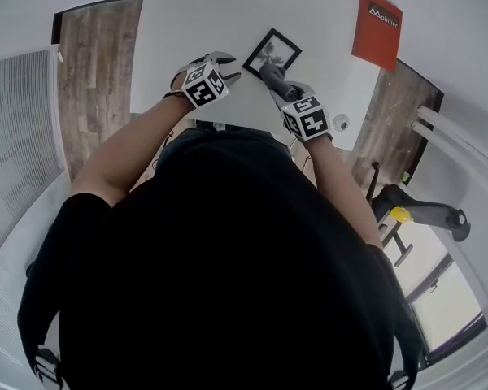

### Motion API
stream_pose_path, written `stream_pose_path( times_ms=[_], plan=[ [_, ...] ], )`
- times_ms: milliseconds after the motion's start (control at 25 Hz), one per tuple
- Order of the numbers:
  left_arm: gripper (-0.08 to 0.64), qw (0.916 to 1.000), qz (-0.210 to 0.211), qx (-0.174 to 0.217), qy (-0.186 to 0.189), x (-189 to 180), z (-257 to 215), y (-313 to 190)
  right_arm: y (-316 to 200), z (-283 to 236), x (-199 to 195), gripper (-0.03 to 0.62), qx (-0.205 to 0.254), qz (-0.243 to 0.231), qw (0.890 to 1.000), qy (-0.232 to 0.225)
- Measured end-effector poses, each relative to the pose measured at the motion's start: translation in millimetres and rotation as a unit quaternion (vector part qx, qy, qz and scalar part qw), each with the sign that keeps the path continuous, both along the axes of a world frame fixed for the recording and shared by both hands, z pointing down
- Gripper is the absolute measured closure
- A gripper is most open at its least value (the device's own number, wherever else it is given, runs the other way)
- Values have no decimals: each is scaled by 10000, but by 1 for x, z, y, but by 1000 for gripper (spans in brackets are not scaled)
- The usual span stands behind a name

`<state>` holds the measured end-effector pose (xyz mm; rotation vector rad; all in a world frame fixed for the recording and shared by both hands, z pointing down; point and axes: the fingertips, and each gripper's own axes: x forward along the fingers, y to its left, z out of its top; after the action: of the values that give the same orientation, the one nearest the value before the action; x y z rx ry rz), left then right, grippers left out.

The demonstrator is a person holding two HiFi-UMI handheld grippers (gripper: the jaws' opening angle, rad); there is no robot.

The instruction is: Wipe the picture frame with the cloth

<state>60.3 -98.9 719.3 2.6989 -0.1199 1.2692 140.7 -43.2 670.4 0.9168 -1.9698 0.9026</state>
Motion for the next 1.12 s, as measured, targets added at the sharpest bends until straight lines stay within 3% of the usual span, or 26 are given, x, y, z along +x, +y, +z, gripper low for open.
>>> stream_pose_path(
  times_ms=[480,720,1120],
  plan=[
    [393,9995,-288,-112,61,-52,-31,6,4,-34,19,486,363,908,9952,-26],
    [393,9966,-686,-249,390,-63,-61,-2,12,-56,21,486,612,1190,9910,15],
    [393,9895,-1123,-66,906,-88,-115,-20,19,-98,28,486,1075,1741,9788,-39]
  ],
)
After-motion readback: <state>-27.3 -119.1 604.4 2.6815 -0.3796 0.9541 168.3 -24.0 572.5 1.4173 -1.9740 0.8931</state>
